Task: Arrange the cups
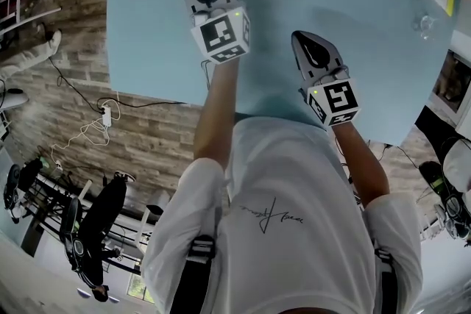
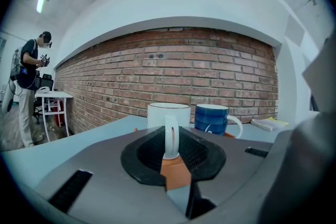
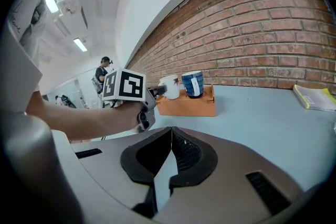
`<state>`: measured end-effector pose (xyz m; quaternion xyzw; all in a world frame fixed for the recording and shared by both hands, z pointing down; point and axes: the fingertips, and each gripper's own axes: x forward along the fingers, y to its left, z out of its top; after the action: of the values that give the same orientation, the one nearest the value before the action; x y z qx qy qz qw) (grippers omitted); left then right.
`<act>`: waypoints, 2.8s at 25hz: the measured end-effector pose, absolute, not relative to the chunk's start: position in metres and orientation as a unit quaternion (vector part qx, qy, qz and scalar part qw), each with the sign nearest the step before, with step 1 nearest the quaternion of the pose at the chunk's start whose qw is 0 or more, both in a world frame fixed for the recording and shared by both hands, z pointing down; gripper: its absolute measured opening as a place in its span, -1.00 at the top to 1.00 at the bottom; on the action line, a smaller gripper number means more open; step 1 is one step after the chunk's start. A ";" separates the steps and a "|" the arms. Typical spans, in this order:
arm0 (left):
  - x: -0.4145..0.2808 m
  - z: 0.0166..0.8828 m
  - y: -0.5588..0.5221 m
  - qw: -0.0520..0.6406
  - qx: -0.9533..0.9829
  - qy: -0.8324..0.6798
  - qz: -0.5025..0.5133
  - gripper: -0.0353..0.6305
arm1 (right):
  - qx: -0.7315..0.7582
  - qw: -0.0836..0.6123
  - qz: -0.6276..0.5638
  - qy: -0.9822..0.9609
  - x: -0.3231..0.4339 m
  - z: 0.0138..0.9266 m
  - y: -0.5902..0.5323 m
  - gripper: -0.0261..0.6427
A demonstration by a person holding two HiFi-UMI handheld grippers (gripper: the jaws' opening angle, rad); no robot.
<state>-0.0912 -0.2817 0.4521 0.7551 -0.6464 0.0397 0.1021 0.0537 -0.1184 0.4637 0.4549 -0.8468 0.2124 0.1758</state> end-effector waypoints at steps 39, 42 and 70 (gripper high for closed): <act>-0.098 0.440 -0.213 0.135 0.754 -0.642 0.044 0.57 | 0.452 0.150 0.177 -0.861 0.048 0.433 -0.105 0.86; -0.095 0.434 -0.201 0.139 0.758 -0.637 0.037 0.59 | 0.455 0.143 0.170 -0.863 0.050 0.427 -0.102 0.86; -0.046 0.369 -0.089 0.166 0.803 -0.571 0.034 0.87 | 0.420 0.085 0.149 -0.891 0.051 0.348 -0.065 0.86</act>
<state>-0.0458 -0.0893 0.3685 0.8029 -0.5715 0.0337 0.1662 0.0509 -0.0652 0.3476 0.4196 -0.8912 0.1493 0.0853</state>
